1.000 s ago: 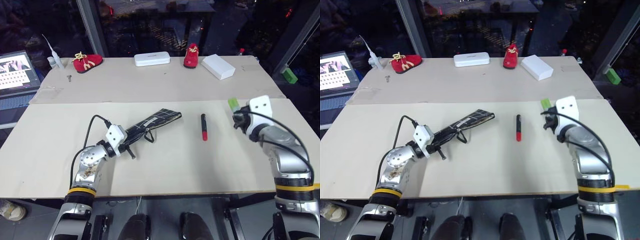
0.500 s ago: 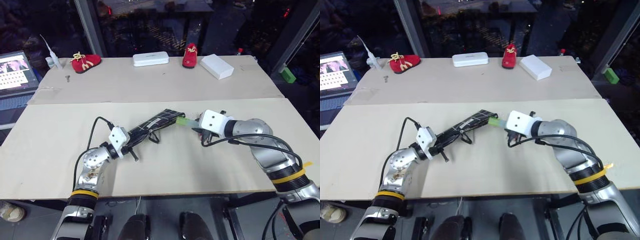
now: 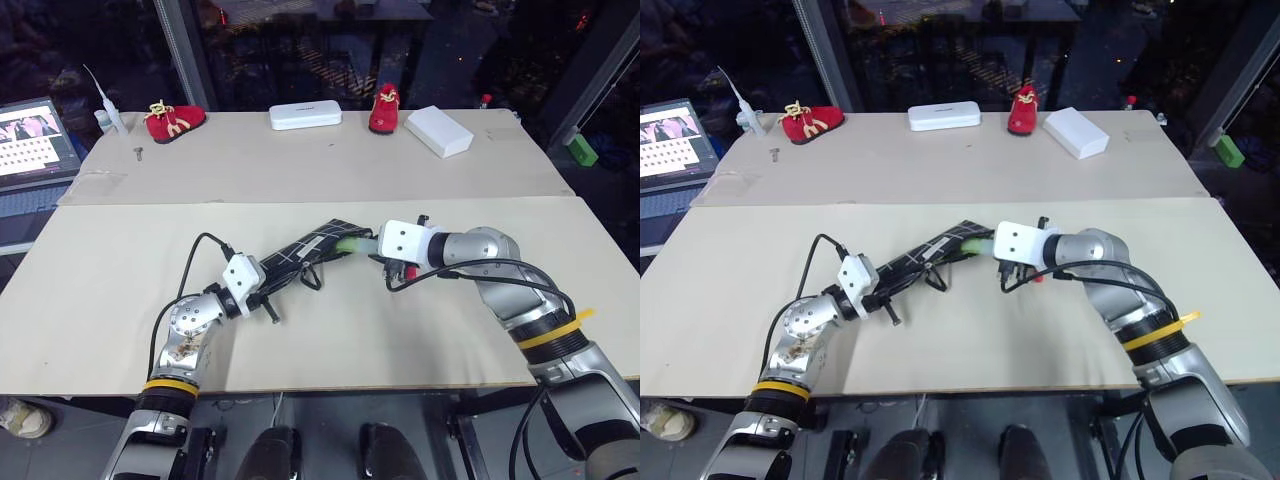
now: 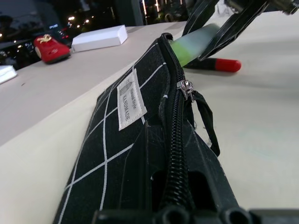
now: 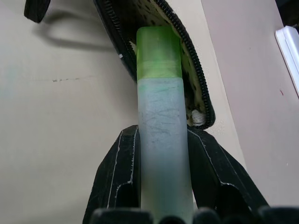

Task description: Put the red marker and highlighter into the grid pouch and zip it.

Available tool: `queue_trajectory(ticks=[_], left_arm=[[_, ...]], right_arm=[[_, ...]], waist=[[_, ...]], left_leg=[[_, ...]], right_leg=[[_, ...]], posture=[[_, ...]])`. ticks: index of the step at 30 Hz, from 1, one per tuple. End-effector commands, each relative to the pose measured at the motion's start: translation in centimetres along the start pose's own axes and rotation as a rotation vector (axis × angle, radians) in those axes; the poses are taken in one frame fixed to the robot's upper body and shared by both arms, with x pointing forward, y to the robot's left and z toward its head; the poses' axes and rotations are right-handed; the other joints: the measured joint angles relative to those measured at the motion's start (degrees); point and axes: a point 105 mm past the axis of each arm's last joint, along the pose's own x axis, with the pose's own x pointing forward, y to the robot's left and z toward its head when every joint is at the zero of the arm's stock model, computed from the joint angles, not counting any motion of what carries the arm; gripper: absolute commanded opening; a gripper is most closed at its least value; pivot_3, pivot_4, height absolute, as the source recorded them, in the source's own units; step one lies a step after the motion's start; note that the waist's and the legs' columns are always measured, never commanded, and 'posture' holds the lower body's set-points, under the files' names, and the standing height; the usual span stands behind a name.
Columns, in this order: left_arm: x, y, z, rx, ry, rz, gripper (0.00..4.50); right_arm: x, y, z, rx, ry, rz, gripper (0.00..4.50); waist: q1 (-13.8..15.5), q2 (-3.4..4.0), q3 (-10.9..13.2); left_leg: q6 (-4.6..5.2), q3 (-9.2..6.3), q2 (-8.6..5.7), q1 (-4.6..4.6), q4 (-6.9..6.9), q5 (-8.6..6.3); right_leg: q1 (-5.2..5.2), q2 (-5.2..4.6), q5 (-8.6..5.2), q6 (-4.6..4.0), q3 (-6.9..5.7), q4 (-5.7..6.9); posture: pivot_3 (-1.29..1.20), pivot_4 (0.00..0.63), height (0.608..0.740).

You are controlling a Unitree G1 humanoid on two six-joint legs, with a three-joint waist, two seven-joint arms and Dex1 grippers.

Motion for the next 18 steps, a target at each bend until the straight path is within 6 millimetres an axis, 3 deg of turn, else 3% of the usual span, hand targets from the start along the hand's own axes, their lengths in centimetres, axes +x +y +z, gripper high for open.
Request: queue_trajectory(ticks=[1,10,14,18], left_arm=[[0.4,0.4,0.9,0.035,-0.025,-0.019,0.0],[0.7,0.4,1.4,0.025,-0.045,-0.042,0.0],[0.8,0.5,1.6,0.017,-0.056,-0.044,0.0],[0.8,0.6,1.7,0.015,-0.061,-0.039,0.0]], right_arm=[[0.8,-0.8,3.0,-0.142,-0.08,-0.001,1.03],[5.4,2.6,7.1,-0.521,-0.214,0.066,1.03],[6.6,2.8,8.2,-0.631,-0.278,0.036,1.03],[6.8,2.2,8.6,-0.626,-0.321,-0.005,1.03]], waist=[[-0.2,0.0,0.0],[-0.6,0.01,0.0],[-0.6,0.01,0.0],[-0.6,0.01,0.0]], left_leg=[[0.0,0.0,0.01,0.0,0.0,0.0],[-0.04,0.01,-0.01,0.01,0.0,0.02],[-0.05,0.0,0.0,0.02,0.0,0.03],[-0.07,0.0,-0.01,0.0,-0.01,0.04]], right_leg=[[-0.01,0.01,0.0,0.0,0.0,0.0],[-0.04,0.05,0.01,-0.01,0.02,0.05],[-0.06,0.06,0.01,-0.01,-0.01,0.08],[-0.08,0.06,0.01,-0.02,0.0,0.11]], posture=[[0.0,0.15,0.74],[0.0,0.15,0.74],[0.0,0.15,0.74],[0.0,0.15,0.74]])
